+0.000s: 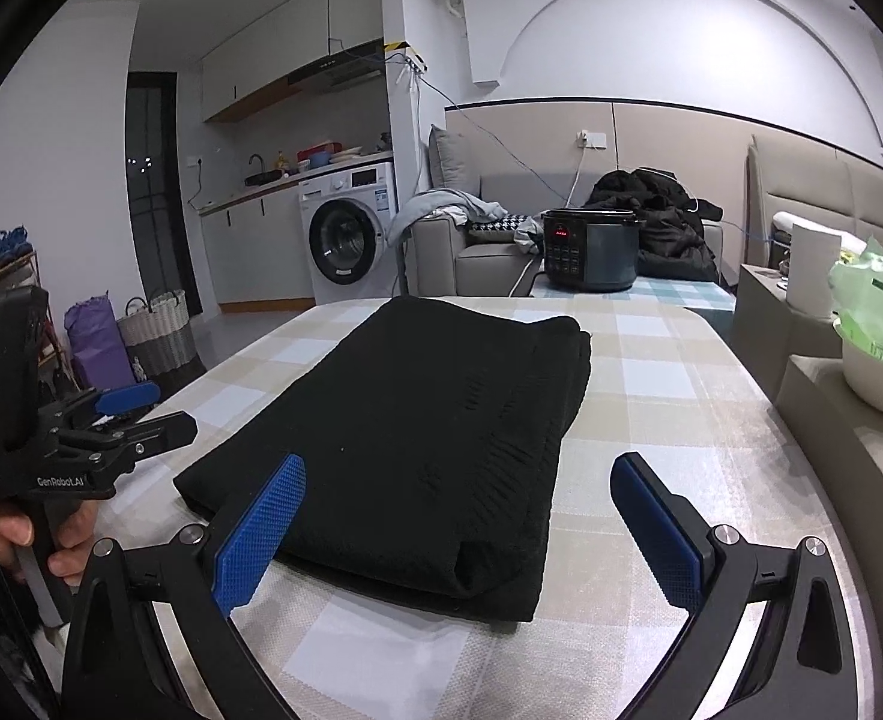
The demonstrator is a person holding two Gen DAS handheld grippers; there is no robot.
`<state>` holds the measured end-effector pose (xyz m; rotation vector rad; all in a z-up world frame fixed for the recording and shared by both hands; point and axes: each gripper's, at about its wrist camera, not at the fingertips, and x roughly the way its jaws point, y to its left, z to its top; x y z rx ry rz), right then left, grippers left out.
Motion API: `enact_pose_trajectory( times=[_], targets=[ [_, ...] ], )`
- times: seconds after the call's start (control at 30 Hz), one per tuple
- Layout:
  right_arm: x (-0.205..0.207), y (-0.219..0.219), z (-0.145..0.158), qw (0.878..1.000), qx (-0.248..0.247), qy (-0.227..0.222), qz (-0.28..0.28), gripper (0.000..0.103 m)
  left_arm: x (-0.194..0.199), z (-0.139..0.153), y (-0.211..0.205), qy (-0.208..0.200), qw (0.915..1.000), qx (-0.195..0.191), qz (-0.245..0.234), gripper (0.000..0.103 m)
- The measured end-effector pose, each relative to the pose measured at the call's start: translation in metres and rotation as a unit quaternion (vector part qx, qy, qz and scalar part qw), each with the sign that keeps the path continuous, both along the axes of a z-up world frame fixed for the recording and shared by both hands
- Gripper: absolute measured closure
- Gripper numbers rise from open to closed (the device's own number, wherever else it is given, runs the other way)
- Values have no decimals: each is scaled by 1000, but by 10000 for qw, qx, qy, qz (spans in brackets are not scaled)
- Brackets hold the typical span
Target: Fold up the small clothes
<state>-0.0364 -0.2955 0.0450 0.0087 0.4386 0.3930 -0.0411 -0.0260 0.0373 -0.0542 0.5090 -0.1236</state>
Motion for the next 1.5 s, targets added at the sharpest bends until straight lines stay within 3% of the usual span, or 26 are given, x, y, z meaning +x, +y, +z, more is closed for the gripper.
enact_pose_trajectory(
  times=[1.5],
  targets=[
    [12, -8, -3, 9998, 184, 93, -73, 0, 4, -4, -1, 34, 9999, 44, -99, 1]
  ],
)
